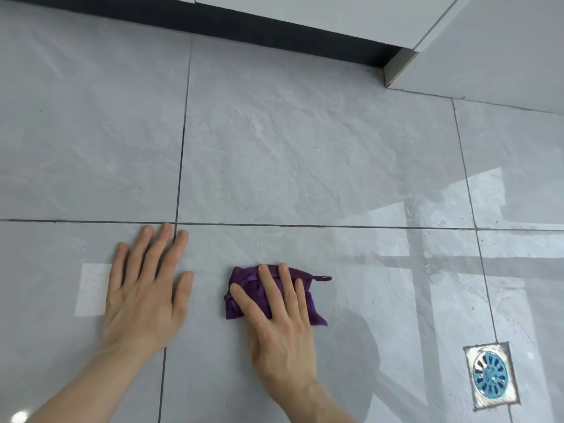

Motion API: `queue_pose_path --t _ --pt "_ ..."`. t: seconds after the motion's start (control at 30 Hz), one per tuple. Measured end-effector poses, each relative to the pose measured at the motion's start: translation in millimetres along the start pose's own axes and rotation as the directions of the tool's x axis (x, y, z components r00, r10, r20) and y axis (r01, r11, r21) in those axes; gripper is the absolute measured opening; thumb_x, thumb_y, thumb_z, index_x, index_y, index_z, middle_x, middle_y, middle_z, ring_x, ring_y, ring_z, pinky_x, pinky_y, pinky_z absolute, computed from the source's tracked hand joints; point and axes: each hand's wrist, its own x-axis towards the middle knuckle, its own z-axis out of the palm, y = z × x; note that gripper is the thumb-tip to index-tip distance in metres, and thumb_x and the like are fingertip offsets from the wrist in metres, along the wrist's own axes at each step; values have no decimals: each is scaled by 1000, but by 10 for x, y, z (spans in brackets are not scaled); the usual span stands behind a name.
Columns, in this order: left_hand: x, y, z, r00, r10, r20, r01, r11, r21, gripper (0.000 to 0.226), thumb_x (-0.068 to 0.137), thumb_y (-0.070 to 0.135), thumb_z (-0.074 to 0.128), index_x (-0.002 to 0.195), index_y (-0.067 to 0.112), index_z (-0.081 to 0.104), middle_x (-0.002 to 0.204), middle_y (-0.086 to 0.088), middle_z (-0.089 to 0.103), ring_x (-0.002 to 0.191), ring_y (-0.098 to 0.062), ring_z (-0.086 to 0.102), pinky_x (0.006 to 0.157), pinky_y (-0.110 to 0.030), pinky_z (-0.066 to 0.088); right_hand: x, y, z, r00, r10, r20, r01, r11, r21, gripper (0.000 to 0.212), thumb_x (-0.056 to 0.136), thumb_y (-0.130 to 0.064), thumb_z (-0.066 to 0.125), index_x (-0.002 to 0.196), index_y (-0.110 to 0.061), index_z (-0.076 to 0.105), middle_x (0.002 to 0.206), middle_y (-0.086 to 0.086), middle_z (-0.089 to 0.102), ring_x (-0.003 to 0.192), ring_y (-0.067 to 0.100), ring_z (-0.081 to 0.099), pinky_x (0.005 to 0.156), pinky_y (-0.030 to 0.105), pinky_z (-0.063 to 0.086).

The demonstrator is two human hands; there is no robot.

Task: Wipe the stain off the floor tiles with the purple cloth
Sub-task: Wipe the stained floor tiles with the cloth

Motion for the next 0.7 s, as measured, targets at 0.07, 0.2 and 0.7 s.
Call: queue_pose_path --t 0.07,0.2,0.7 --pt "-5 -8 -9 1000 6 8 -6 1000 13 66 98 42 30 160 23 24 169 -2 24 159 -23 14 129 -52 11 7 1 -67 1000 -1 30 0 1000 10 64 98 -20 39 154 -48 28 168 -1 24 158 32 8 124 58 21" --pt "6 -13 -33 1000 5 11 -5 999 -32 64 98 44 30 159 23 27 169 -1 27 159 -21 15 129 -51 11 15 49 -309 1000 19 -21 -15 987 162 54 103 -47 47 154 -48 28 166 -7 29 158 18 12 126 53 18" --pt "11 742 -292 826 512 237 -463 855 -234 74 81 47 69 147 42 37 140 22 53 127 -7 50 103 -23 44 17 529 -546 995 -89 50 88 996 12 72 81 -29 76 147 -33 46 146 -10 55 128 18 53 104 32 48"
